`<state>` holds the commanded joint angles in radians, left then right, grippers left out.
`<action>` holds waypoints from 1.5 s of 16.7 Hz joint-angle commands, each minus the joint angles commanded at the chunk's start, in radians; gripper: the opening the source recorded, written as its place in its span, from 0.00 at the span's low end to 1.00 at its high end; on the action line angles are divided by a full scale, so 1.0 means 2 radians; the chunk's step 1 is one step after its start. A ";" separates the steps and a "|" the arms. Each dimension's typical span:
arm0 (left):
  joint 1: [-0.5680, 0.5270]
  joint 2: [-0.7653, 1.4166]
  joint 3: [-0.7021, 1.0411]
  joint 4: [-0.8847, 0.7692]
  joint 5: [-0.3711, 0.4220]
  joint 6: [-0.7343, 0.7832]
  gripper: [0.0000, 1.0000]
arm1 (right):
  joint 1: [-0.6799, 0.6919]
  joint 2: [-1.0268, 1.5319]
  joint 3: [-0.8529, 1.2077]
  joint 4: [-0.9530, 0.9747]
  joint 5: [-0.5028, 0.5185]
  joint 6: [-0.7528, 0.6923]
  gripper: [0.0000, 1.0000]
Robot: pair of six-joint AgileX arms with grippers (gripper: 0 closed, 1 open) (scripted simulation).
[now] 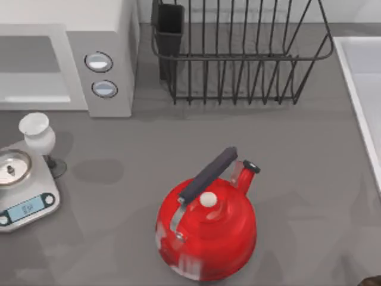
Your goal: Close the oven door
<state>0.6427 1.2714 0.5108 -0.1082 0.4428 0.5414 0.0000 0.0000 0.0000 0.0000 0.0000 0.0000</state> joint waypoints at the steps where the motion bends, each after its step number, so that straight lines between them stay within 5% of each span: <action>1: -0.018 -0.014 -0.012 0.003 -0.011 -0.016 0.00 | 0.000 0.000 0.000 0.000 0.000 0.000 1.00; 6: -0.080 -0.047 -0.046 0.008 -0.046 -0.082 0.00 | 0.000 0.000 0.000 0.000 0.000 0.000 1.00; 14: -0.101 -0.055 -0.033 0.010 -0.070 -0.103 0.00 | 0.000 0.000 0.000 0.000 0.000 0.000 1.00; 22: -0.313 -0.104 -0.062 0.007 -0.213 -0.243 0.00 | 0.000 0.000 0.000 0.000 0.000 0.000 1.00; 25: -0.351 -0.119 -0.068 0.009 -0.247 -0.277 0.00 | 0.000 0.000 0.000 0.000 0.000 0.000 1.00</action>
<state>-0.0603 1.0334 0.3740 -0.0912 -0.0521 -0.0118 0.0000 0.0000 0.0000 0.0000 0.0000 0.0000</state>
